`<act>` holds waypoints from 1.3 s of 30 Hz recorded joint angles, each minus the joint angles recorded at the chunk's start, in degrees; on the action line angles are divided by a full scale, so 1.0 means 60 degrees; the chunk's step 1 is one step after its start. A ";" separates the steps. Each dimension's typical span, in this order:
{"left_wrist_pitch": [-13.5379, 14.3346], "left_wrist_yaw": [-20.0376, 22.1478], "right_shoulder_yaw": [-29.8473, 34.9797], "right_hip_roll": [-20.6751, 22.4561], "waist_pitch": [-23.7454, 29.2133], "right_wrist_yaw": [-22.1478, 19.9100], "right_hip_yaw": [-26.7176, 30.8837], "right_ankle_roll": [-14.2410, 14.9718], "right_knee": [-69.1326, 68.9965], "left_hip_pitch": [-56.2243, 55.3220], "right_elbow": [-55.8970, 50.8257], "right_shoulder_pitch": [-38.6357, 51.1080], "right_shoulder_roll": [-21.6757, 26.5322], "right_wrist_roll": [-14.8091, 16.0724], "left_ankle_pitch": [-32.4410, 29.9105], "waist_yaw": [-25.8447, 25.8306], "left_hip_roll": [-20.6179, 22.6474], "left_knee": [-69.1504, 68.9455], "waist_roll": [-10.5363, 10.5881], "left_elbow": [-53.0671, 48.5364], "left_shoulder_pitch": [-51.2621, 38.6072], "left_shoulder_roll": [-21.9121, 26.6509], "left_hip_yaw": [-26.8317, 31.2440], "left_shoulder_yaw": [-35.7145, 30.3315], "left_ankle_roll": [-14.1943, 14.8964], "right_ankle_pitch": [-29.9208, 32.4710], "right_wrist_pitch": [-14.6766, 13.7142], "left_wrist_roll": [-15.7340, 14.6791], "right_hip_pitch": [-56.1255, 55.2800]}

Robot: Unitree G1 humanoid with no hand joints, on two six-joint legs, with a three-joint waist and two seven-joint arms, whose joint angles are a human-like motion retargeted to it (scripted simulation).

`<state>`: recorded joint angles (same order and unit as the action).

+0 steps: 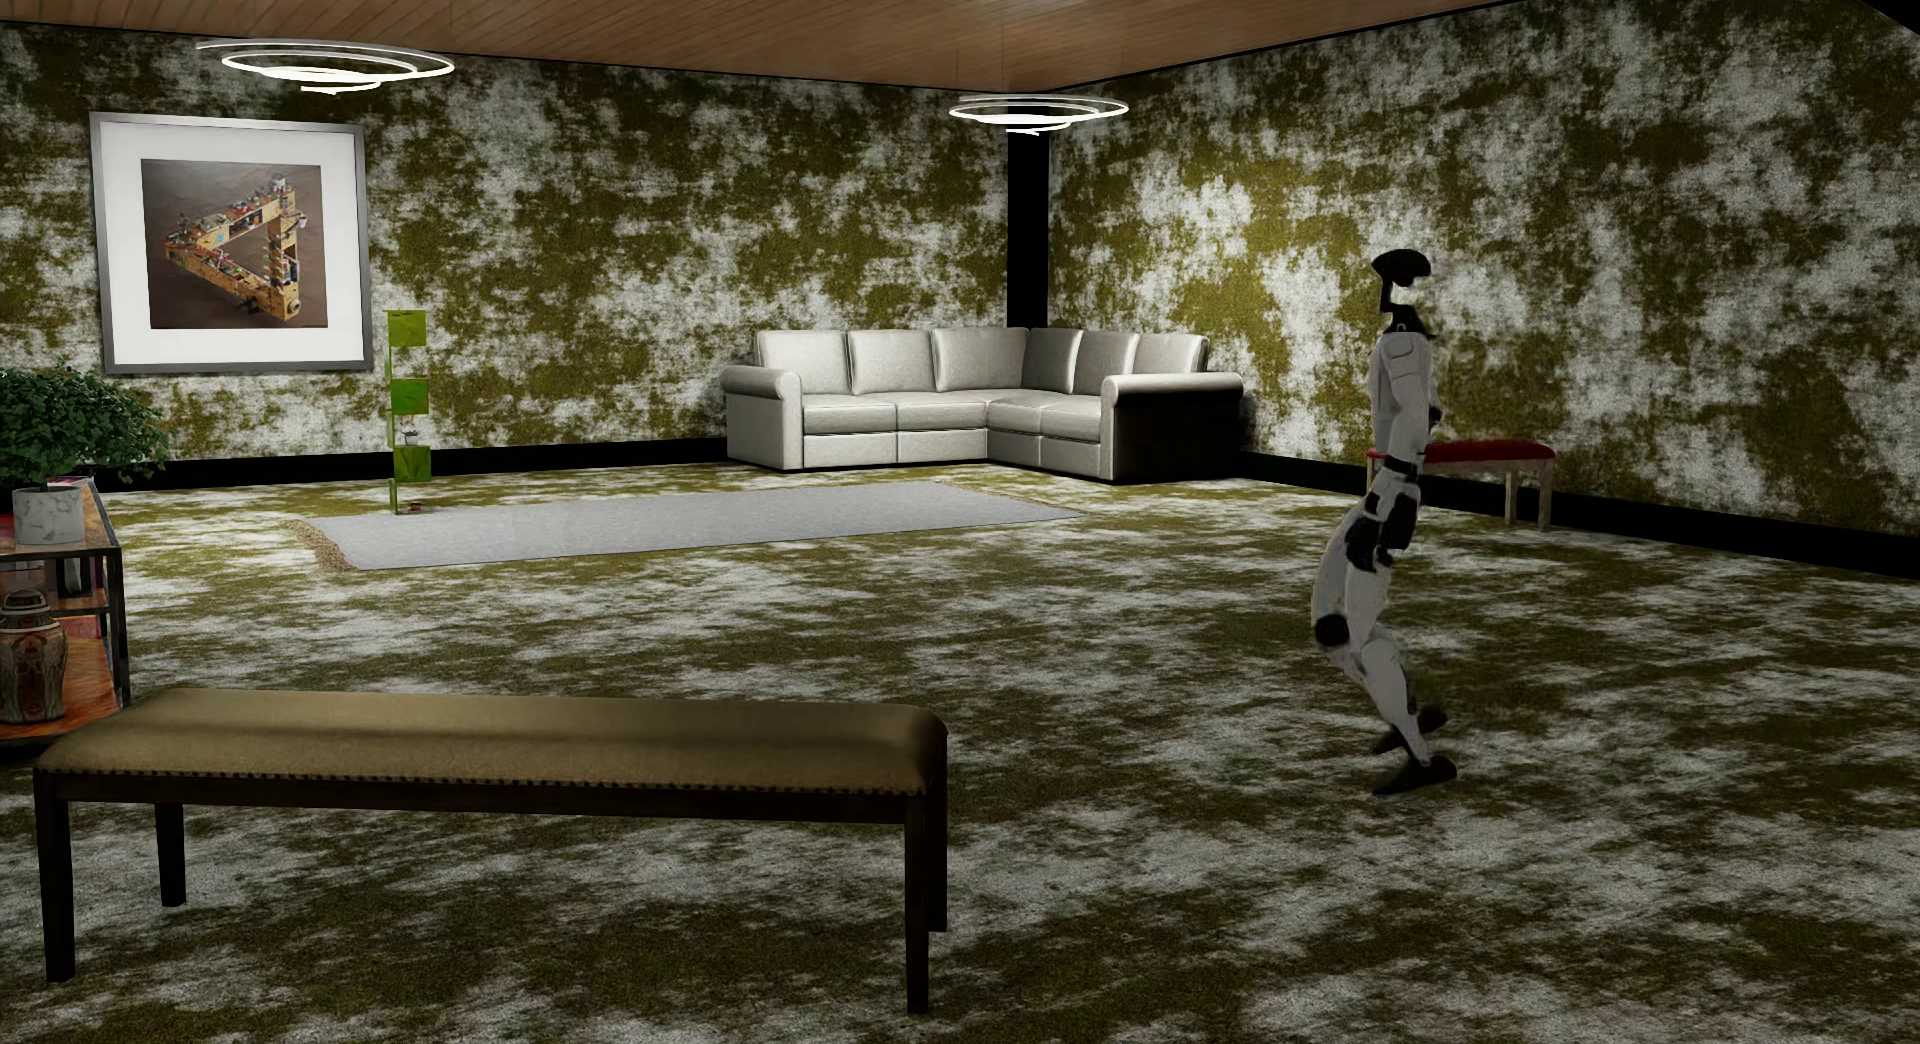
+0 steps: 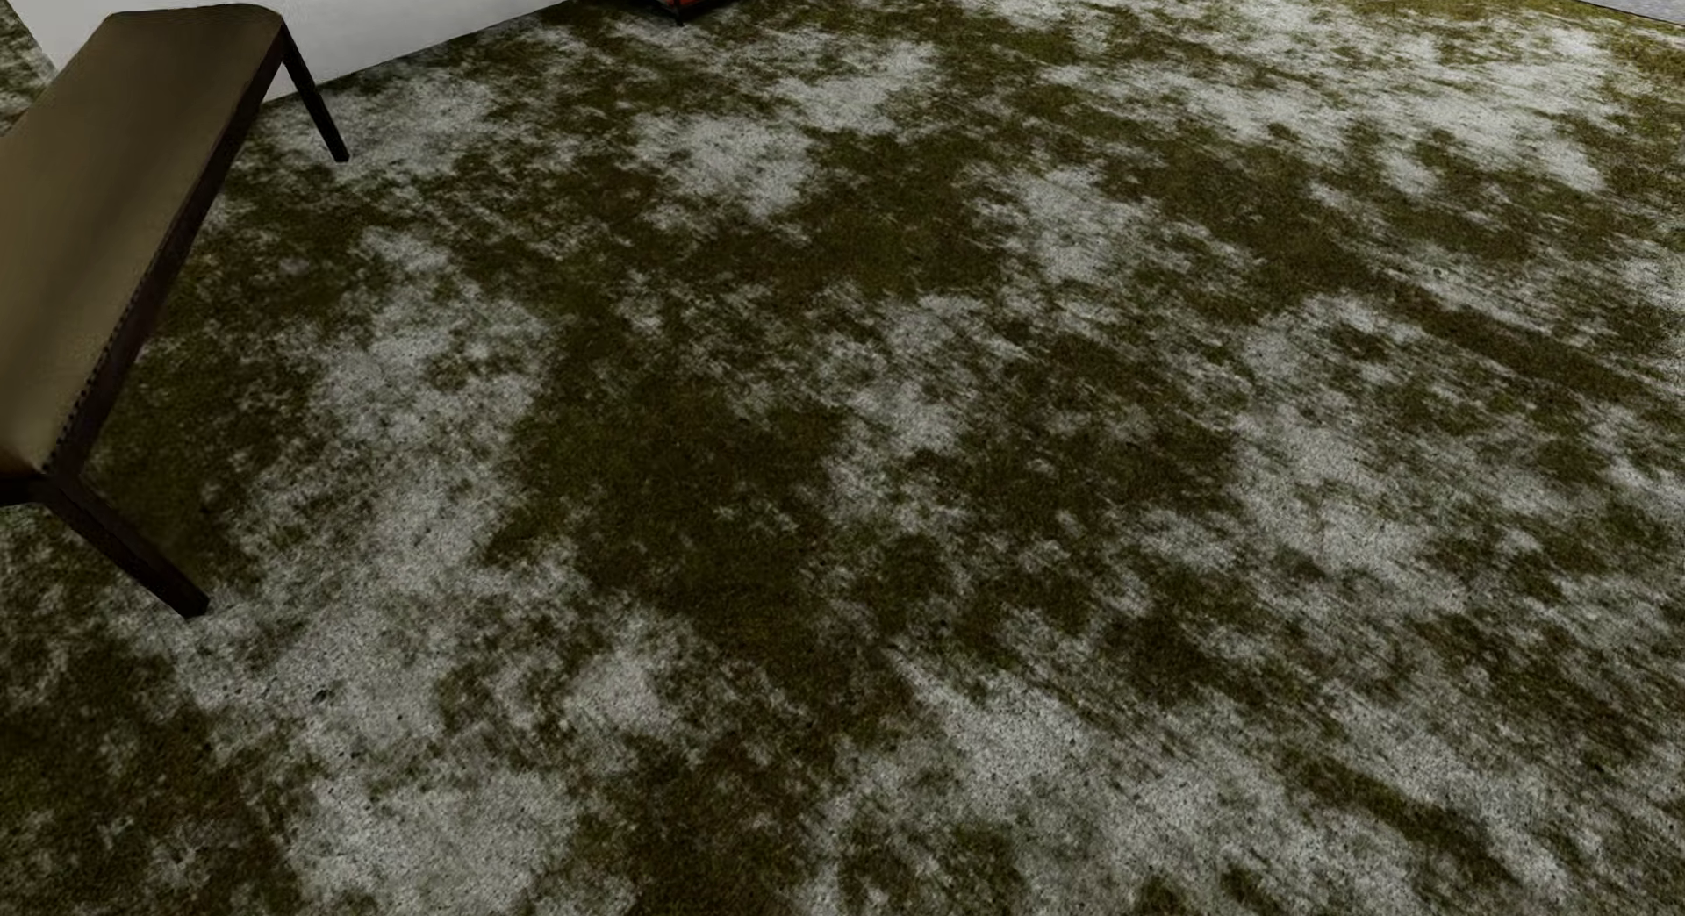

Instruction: Walk to wood shelves

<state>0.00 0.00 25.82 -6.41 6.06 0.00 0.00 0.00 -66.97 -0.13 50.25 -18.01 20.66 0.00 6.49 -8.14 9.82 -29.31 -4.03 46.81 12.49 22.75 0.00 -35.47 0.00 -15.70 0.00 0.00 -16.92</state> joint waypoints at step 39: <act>0.0000 0.0000 -0.0190 0.0389 -0.0709 0.0000 0.0000 0.0000 0.3747 0.3269 0.1967 -0.1608 0.0409 0.0000 -0.0526 -0.1440 -0.1159 -0.1664 -0.0658 -0.1393 -0.0566 0.0074 0.0000 0.2619 0.0000 0.0502 0.0000 0.0000 -0.2779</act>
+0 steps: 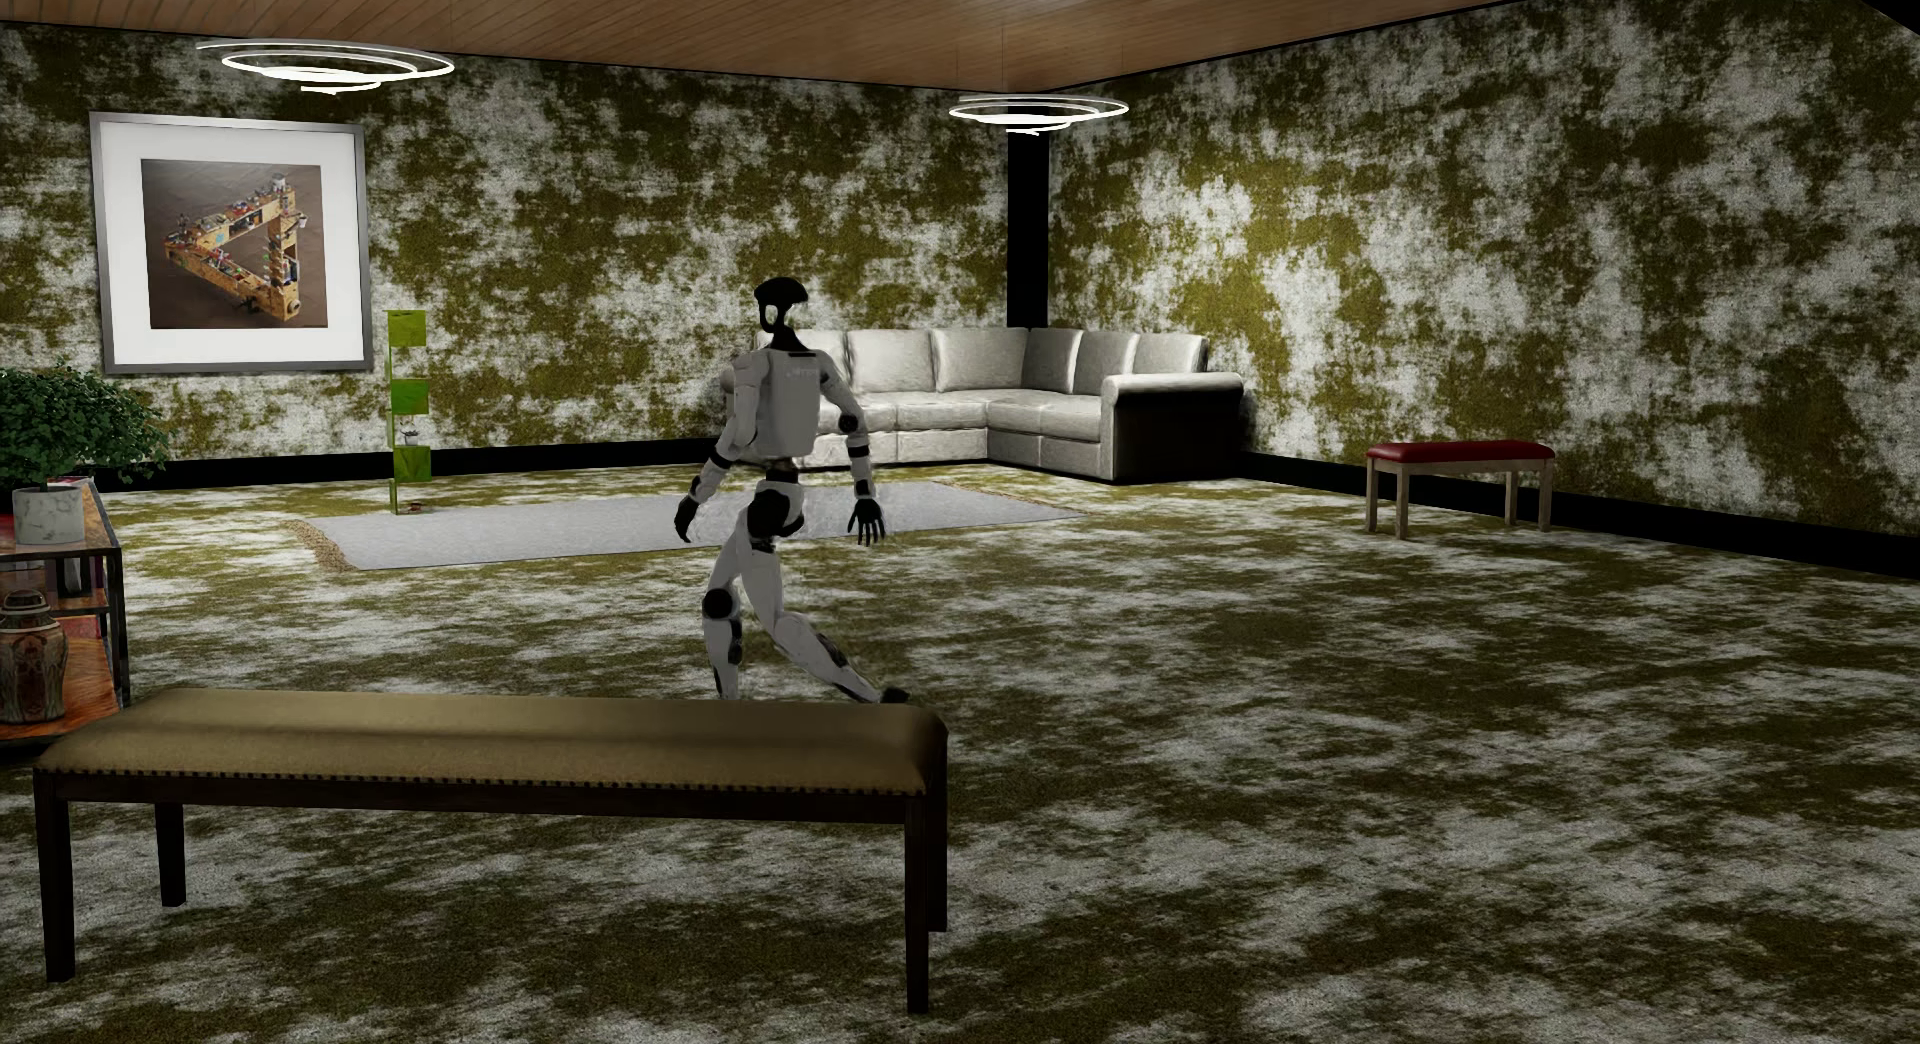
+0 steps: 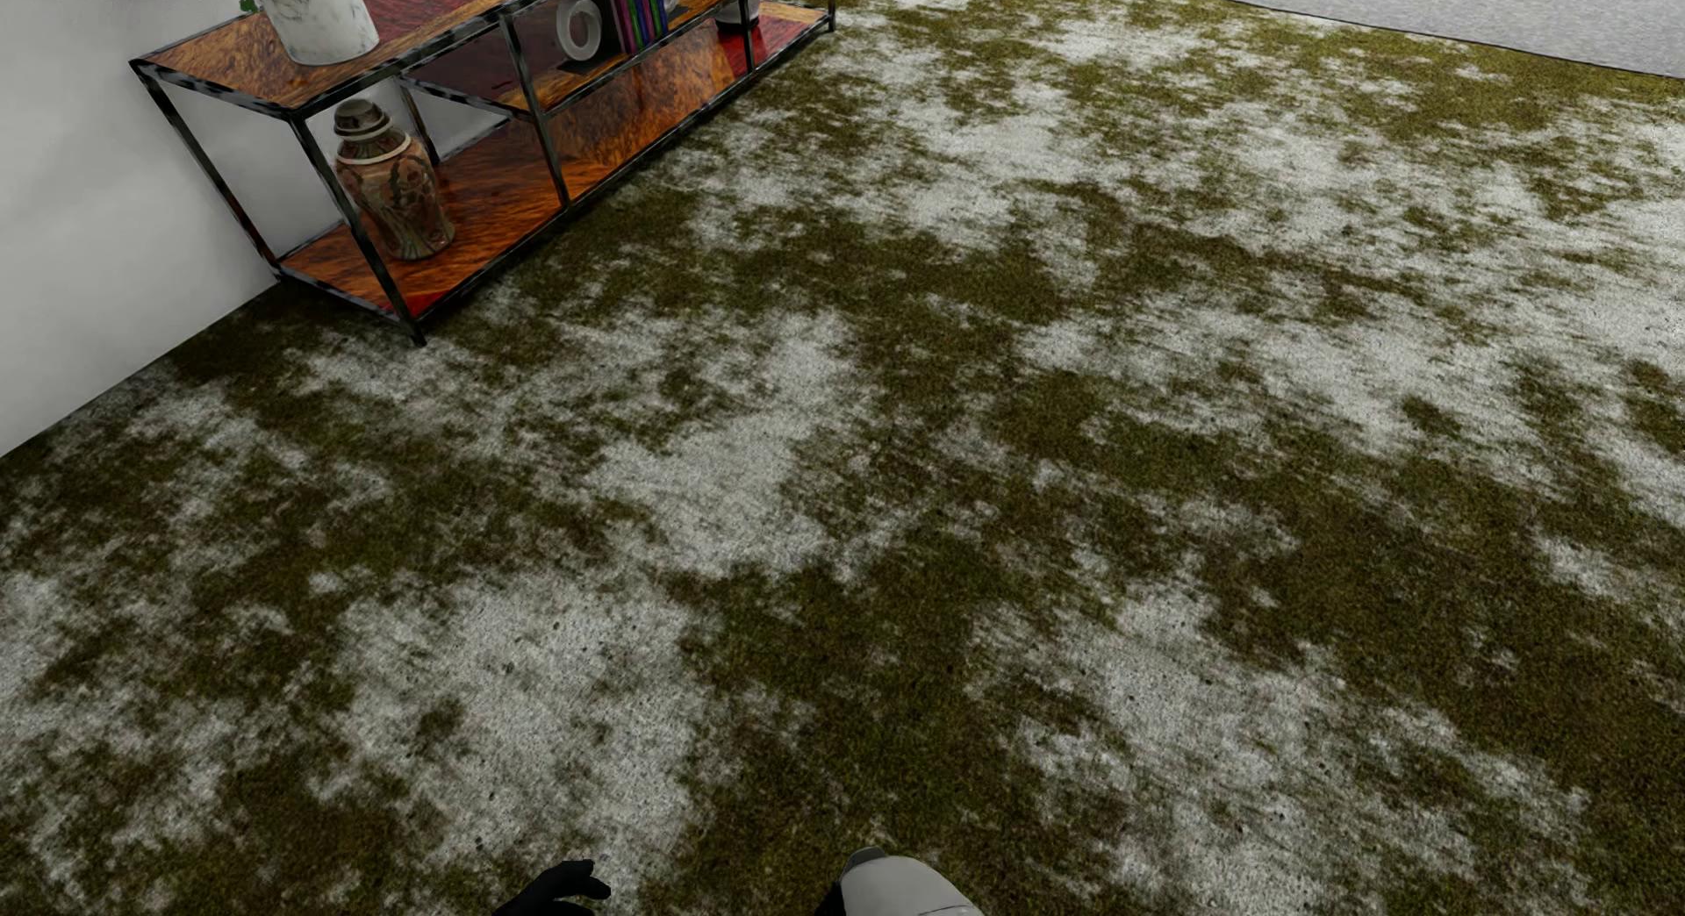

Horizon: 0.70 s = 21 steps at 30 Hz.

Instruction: Walk to wood shelves

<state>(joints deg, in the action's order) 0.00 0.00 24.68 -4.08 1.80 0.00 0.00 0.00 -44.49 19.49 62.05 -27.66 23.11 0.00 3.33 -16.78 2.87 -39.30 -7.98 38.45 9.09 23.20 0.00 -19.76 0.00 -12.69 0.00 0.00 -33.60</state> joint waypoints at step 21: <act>0.0000 0.0000 0.0467 -0.0248 0.0698 0.0000 0.0000 0.0000 -0.5227 -0.4404 -0.1960 0.1430 -0.0214 0.0000 -0.0356 0.2180 0.1295 0.0996 -0.0234 0.2146 0.0498 0.0344 0.0000 -0.1694 0.0000 -0.0572 0.0000 0.0000 0.3555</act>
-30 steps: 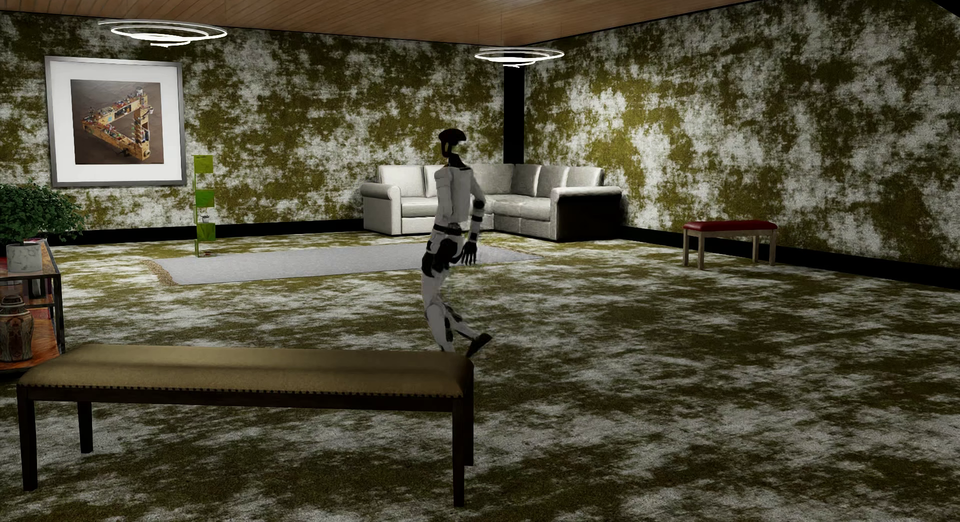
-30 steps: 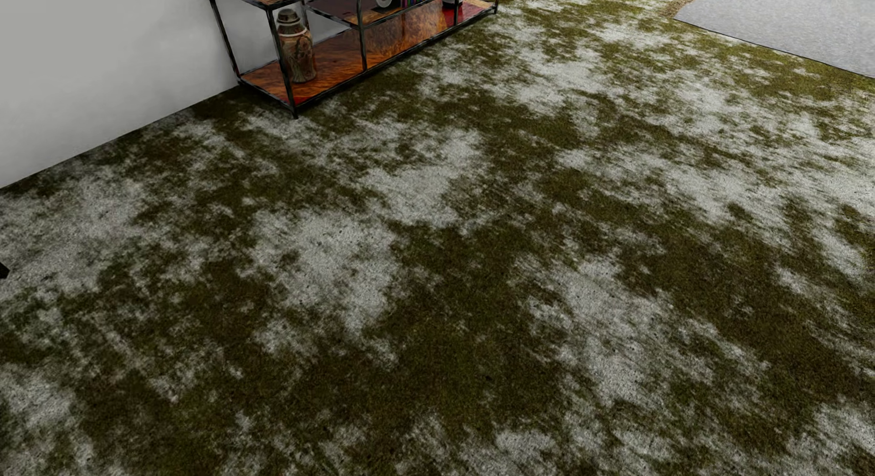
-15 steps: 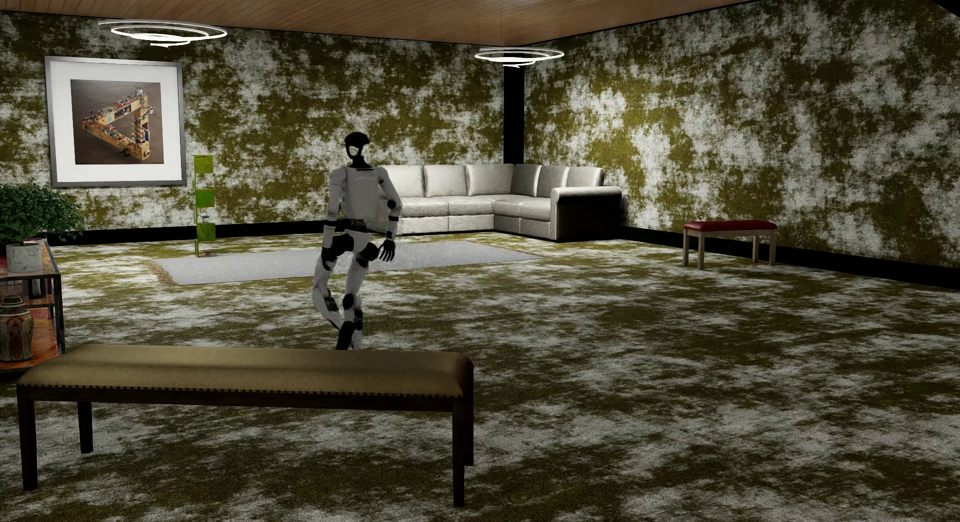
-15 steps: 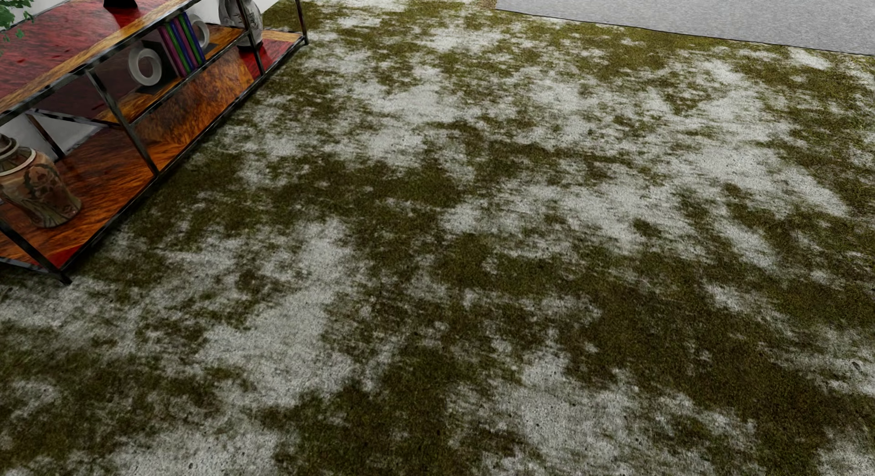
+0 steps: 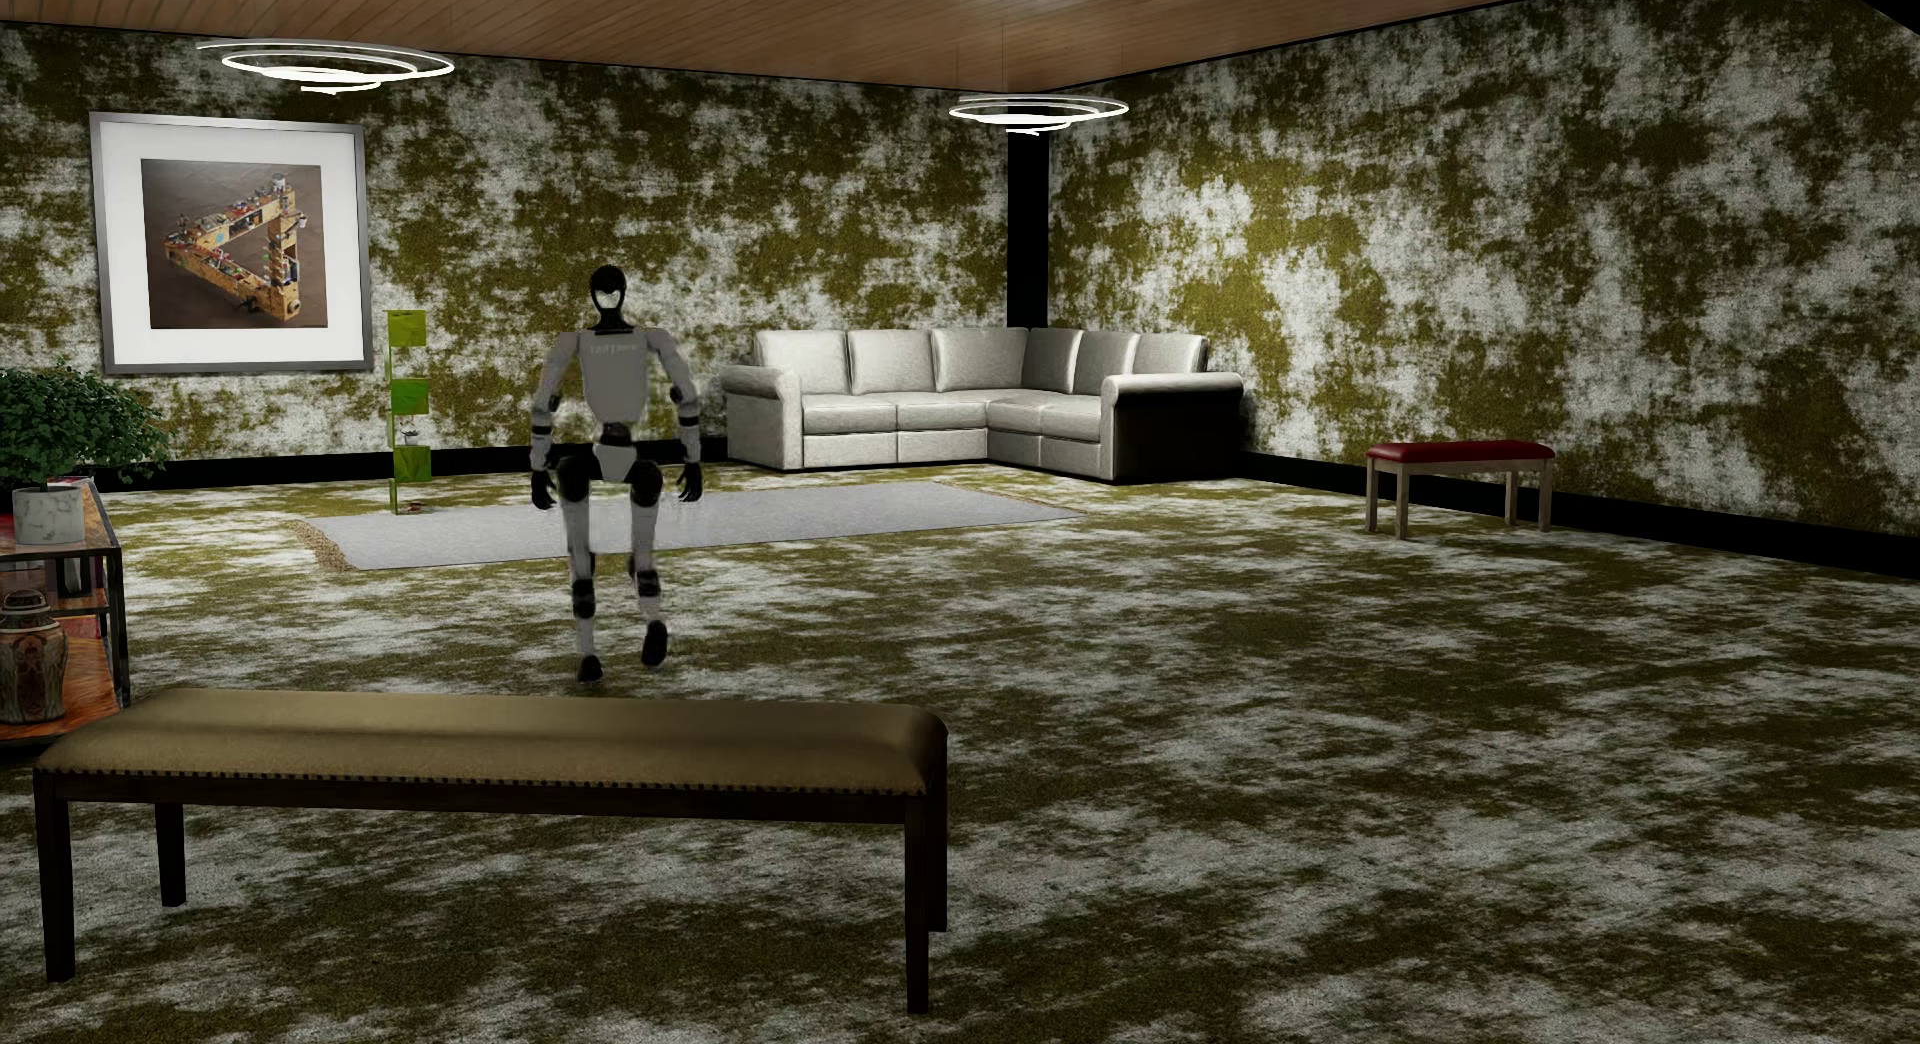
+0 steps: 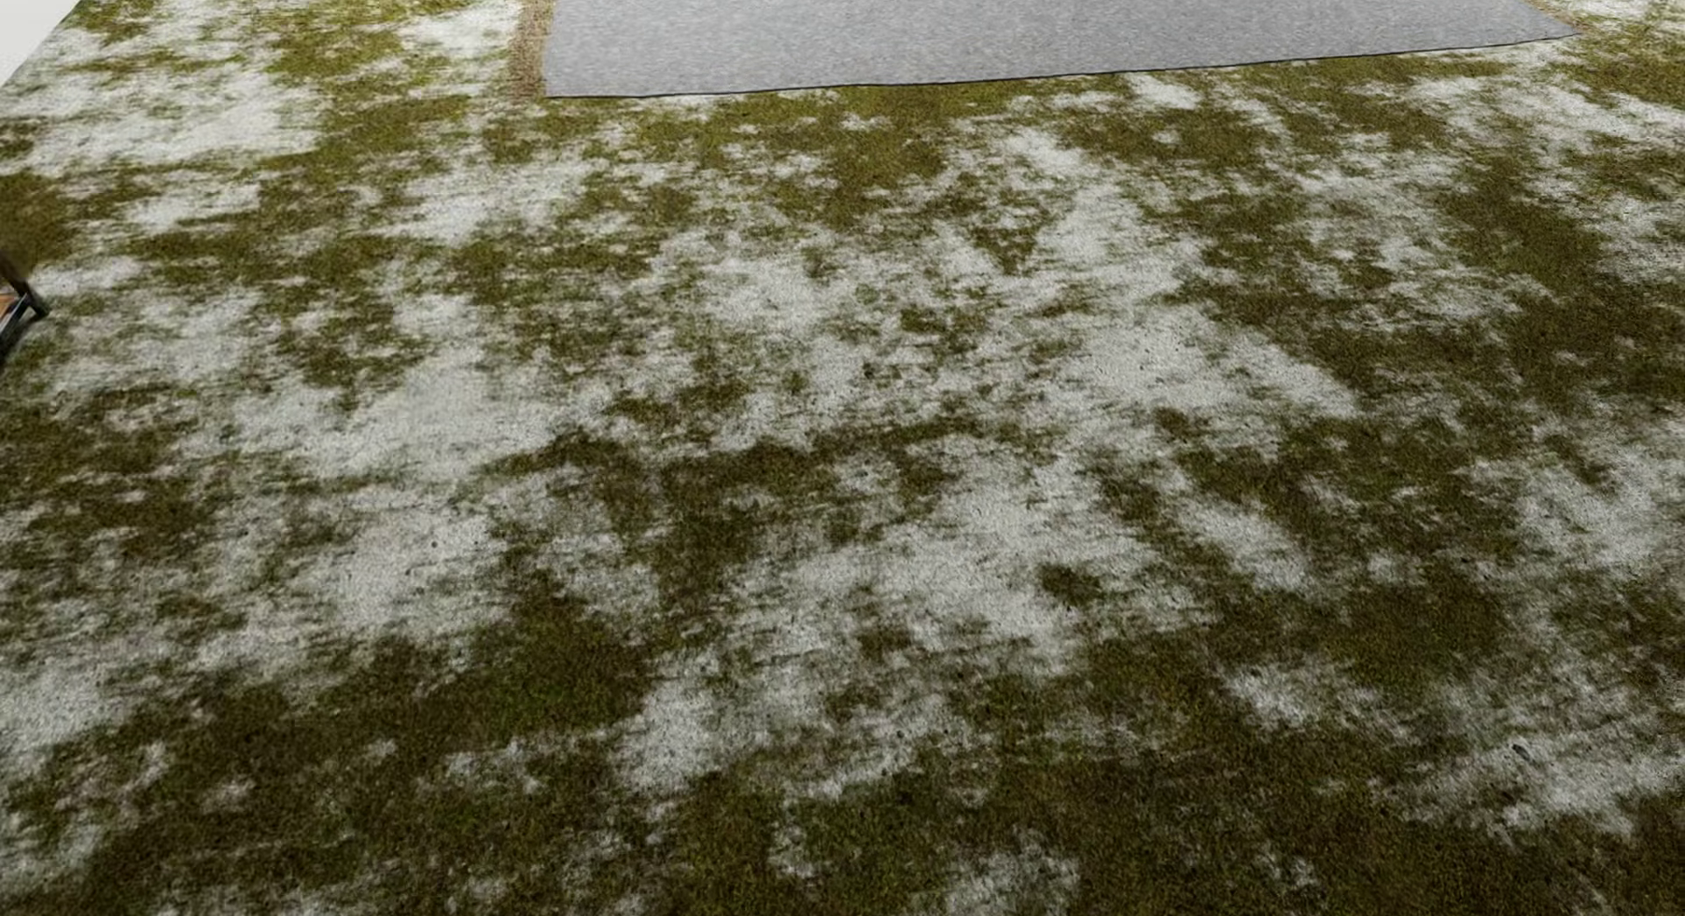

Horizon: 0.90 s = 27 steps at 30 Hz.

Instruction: Walk to wood shelves

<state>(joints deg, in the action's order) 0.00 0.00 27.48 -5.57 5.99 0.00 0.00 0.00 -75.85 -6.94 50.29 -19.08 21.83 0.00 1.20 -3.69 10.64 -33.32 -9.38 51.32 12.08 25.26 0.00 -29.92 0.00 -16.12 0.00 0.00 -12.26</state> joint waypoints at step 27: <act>0.0000 0.0000 -0.1667 -0.0914 -0.0072 0.0000 0.0000 0.0000 0.0943 -0.2630 -0.1688 0.0590 -0.0470 0.0000 -0.2031 0.1732 0.0330 -0.1164 -0.0195 0.1800 0.1939 -0.0530 0.0000 -0.2411 0.0000 0.3624 0.0000 0.0000 0.3473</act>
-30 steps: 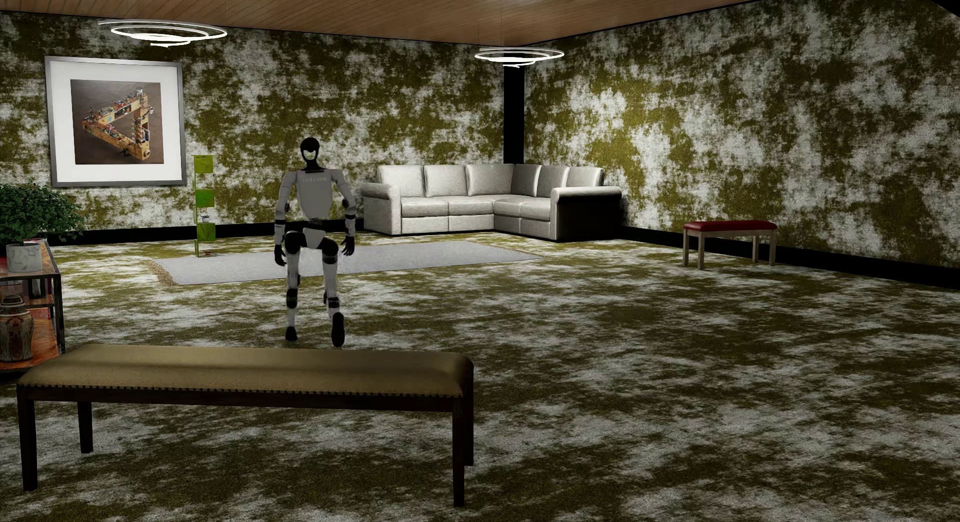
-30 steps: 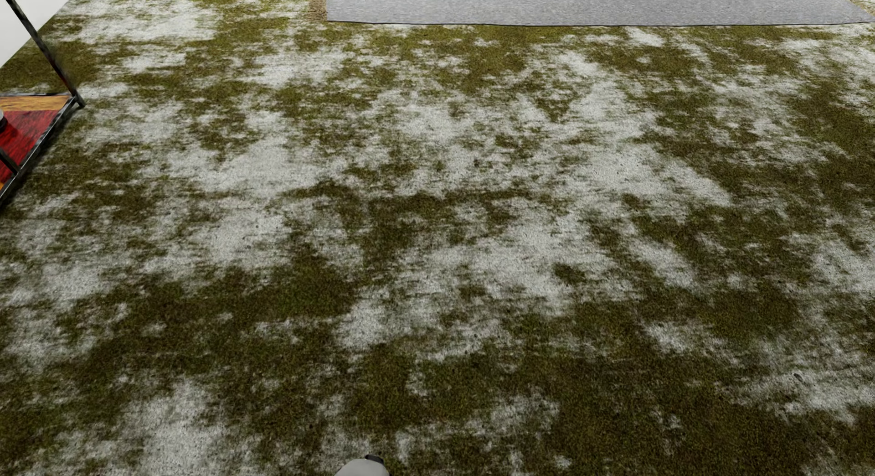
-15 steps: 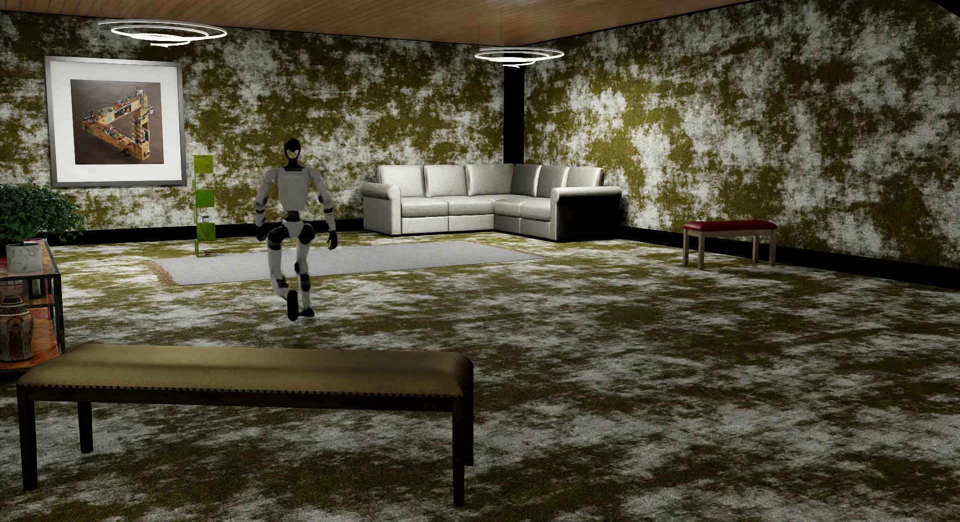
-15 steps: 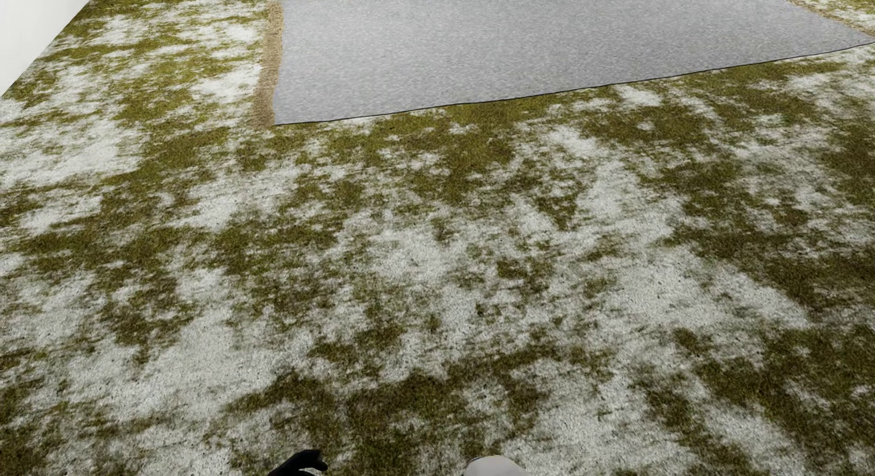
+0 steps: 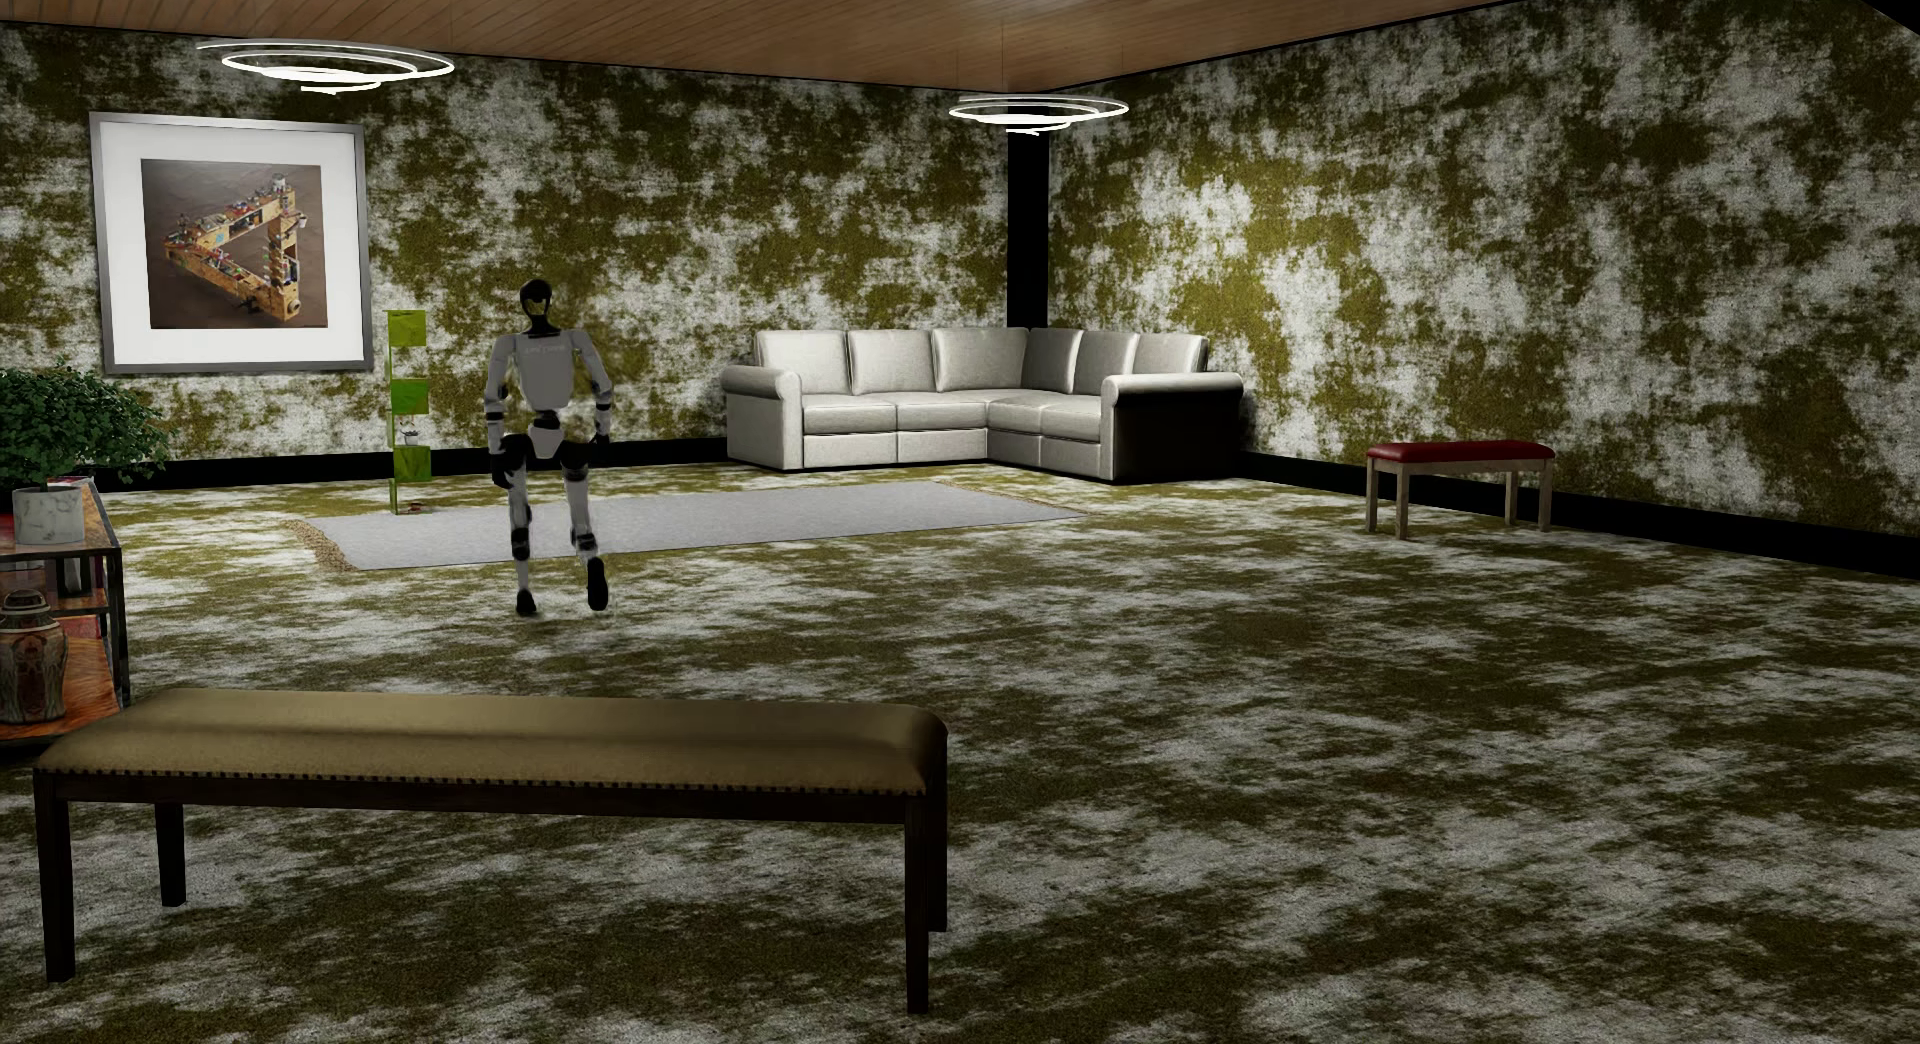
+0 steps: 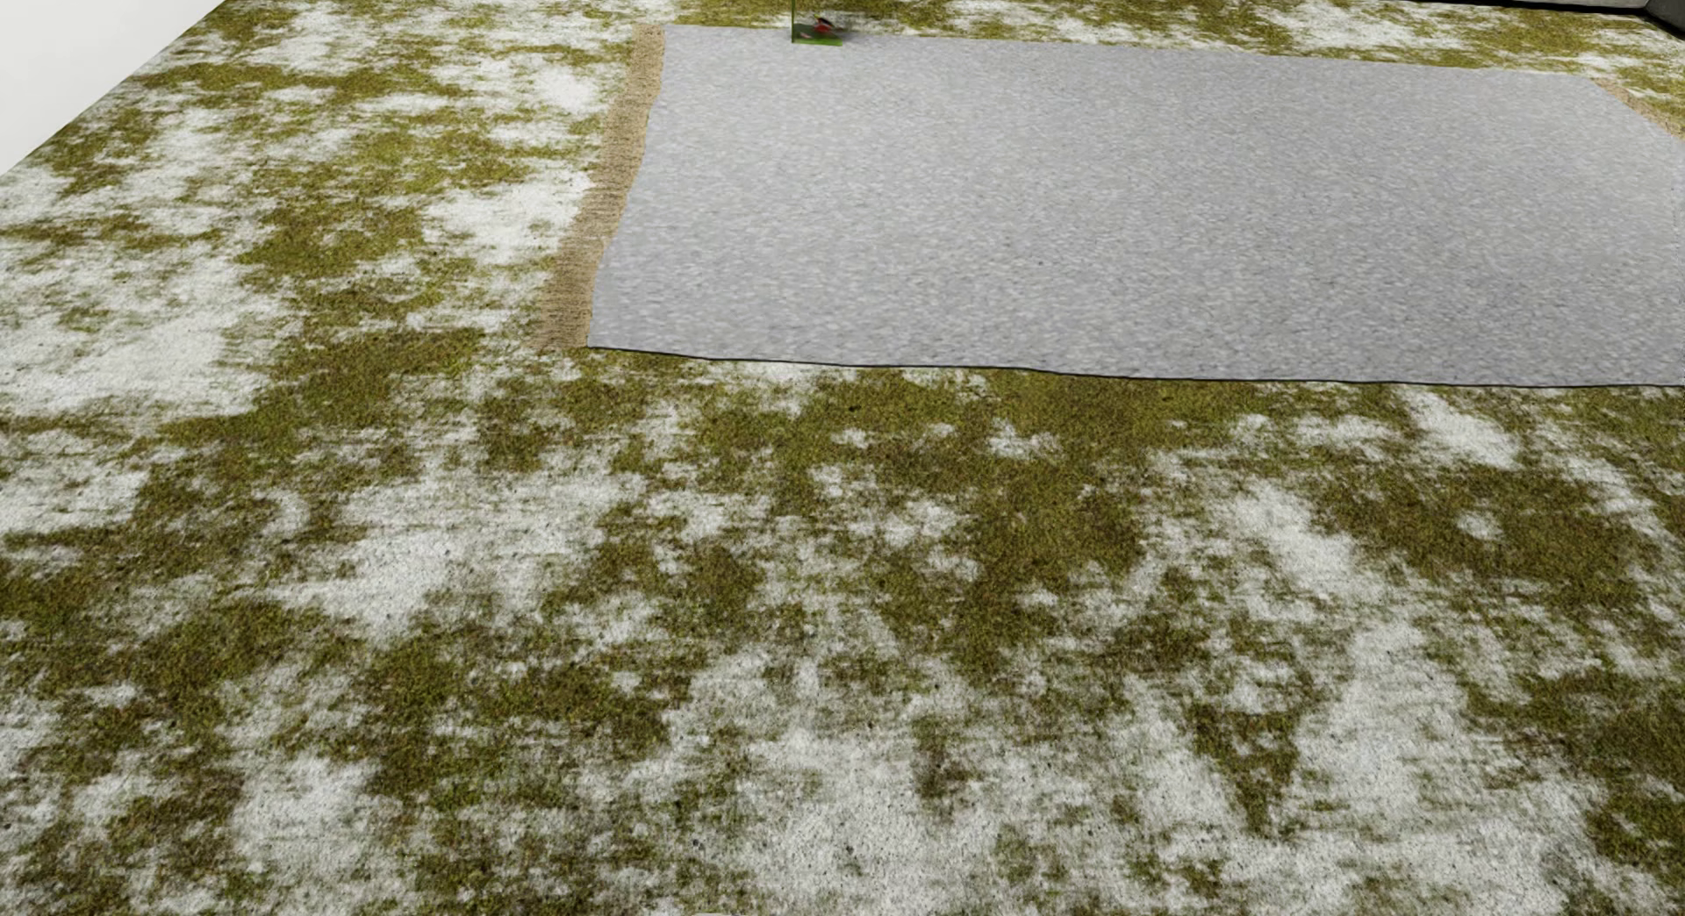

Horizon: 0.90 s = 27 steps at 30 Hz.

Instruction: Walk to wood shelves

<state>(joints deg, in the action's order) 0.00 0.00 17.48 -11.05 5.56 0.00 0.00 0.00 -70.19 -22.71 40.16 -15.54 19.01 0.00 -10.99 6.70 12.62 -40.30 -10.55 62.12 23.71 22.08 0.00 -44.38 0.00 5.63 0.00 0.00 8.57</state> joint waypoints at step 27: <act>0.0000 0.0000 -0.1480 0.1579 -0.0311 0.0000 0.0000 0.0000 0.6390 -0.0164 -0.3019 0.0494 0.0463 0.0000 0.4653 0.0786 -0.1465 0.2173 0.1105 -0.0341 0.0592 -0.0352 0.0000 -0.0090 0.0000 -0.3949 0.0000 0.0000 0.1920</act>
<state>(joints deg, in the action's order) 0.00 0.00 8.60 -1.58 3.69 0.00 0.00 0.00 -31.85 -23.70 22.04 -12.57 21.79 0.00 16.92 11.42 3.83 -27.26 -3.92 60.07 27.26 19.97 0.00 -44.93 0.00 -18.07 0.00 0.00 20.10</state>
